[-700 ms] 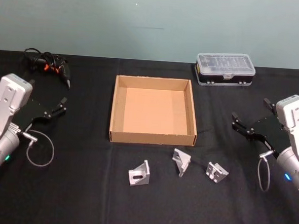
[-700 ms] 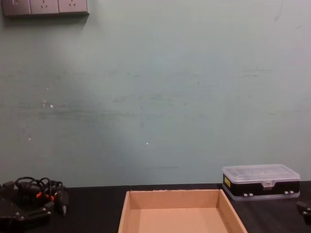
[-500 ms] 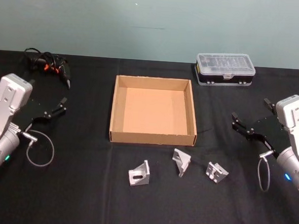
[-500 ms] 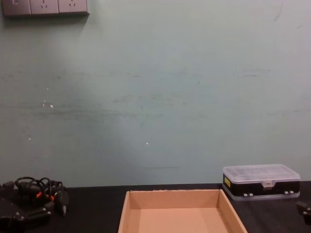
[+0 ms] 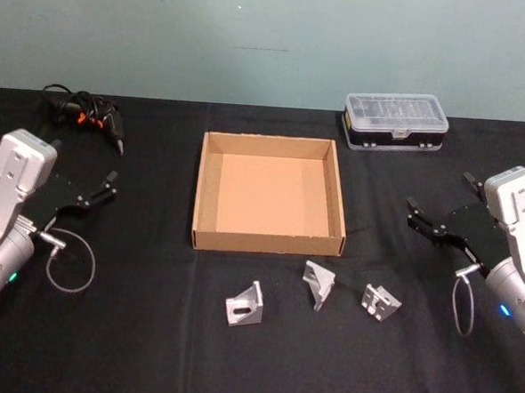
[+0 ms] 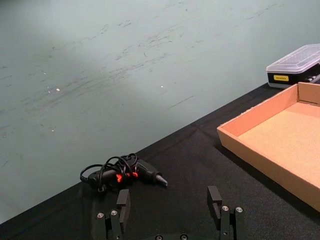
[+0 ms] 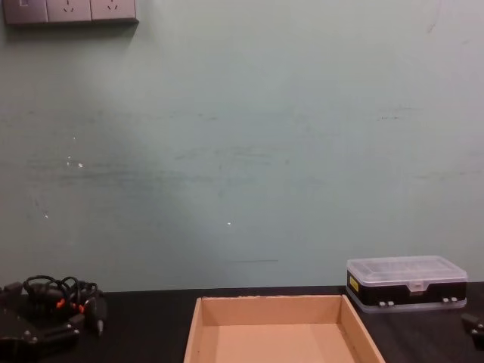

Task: Use one hand to pick up the angle iron from the table and place it into the box.

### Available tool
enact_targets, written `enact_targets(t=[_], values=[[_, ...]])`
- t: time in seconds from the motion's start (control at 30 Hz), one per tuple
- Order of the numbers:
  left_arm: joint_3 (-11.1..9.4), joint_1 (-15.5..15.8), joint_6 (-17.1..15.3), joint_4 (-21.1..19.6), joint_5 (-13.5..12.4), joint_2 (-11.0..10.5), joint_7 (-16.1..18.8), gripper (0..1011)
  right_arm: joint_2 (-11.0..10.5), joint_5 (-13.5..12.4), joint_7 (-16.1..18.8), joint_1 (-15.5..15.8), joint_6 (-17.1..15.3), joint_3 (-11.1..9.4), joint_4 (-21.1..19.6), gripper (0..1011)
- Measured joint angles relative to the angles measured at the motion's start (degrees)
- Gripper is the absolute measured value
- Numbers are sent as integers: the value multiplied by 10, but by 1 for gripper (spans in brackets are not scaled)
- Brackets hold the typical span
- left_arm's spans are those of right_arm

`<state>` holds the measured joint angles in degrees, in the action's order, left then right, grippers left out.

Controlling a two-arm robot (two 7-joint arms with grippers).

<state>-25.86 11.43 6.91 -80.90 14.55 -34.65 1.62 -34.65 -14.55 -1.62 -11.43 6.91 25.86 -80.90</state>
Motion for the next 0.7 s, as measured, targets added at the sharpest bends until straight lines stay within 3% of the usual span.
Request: enact_targets(t=[0.7], values=[[0, 0, 0, 0, 0, 0, 0, 1011, 0, 0, 0, 0, 0, 0, 0, 1004]])
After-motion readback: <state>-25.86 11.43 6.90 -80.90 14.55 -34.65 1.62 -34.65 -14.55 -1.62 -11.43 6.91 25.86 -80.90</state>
